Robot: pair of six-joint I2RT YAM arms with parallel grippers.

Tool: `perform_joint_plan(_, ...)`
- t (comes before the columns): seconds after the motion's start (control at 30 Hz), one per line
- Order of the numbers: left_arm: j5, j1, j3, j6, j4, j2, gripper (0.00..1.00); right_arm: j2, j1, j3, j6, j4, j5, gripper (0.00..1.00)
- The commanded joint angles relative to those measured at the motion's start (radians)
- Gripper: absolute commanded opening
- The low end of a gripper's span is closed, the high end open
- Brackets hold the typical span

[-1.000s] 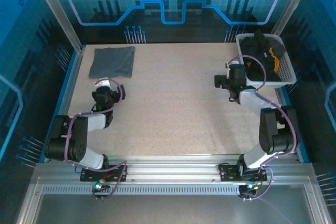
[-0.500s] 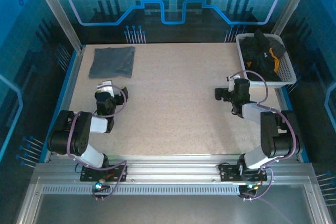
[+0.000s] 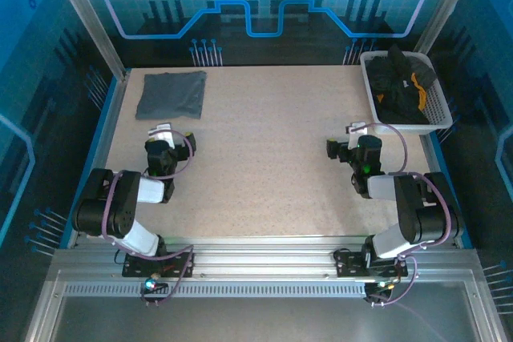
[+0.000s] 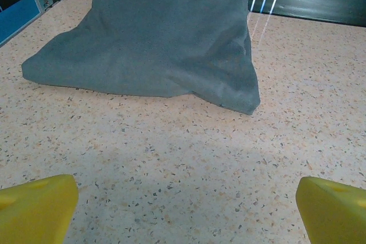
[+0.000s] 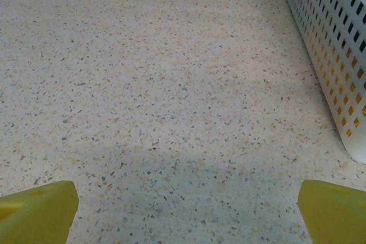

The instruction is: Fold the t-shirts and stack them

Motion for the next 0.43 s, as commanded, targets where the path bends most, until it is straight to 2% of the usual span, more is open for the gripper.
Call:
perform_joint_plan(0.0, 0.003, -0.004, 0.010, 0.025, 0.002, -0.007, 0.99, -0.002, 0.013, 0.013, -0.013, 0.038, 0.026, 1.00)
perform_joint_plan(0.4, 0.001, -0.004, 0.009, 0.025, 0.002, -0.007, 0.99, -0.002, 0.014, 0.012, -0.015, 0.040, 0.023, 1.00)
